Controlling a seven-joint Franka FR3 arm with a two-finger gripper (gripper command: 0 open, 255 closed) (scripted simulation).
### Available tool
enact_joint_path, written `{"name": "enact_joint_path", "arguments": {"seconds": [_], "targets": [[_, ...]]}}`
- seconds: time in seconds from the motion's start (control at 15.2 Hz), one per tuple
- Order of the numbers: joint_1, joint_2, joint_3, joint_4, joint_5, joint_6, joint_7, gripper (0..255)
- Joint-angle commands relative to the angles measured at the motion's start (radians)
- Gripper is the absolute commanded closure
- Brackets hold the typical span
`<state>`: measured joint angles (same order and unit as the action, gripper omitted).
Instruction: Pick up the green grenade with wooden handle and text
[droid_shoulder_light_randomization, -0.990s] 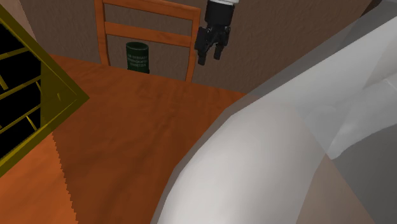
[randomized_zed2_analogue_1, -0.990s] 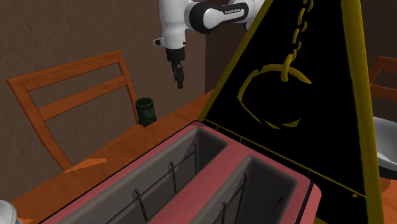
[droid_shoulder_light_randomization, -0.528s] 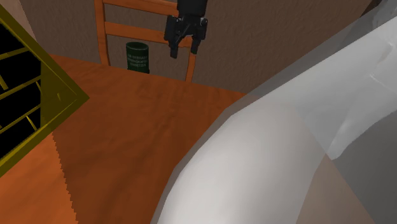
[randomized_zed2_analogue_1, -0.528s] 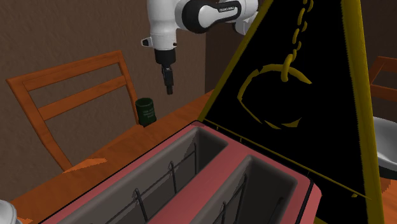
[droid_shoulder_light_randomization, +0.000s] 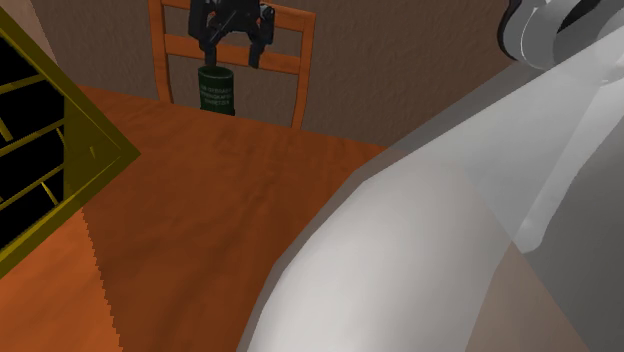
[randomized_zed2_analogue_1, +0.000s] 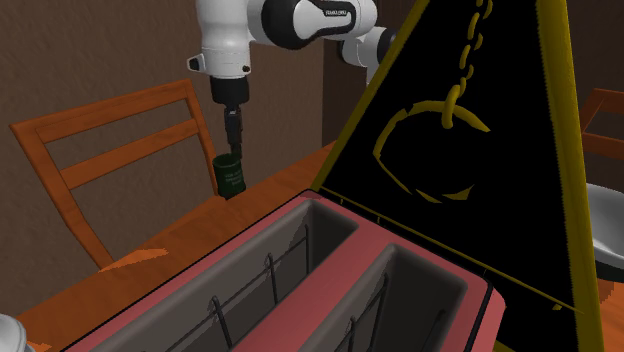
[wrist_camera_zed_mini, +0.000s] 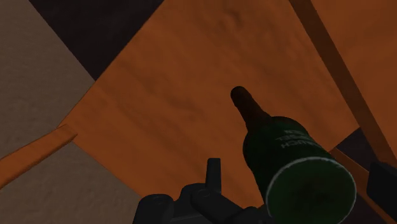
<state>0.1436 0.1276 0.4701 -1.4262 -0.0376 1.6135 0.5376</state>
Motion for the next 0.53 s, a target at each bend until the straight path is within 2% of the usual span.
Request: {"name": "enact_joint_path", "arguments": {"seconds": [0.0,0.46], "targets": [[0.034,0.083,0.014,0.104,-0.042,-0.017,0.045,0],[0.02,0.05,0.008,-0.034,-0.025,0.091,0.036,0]]}}
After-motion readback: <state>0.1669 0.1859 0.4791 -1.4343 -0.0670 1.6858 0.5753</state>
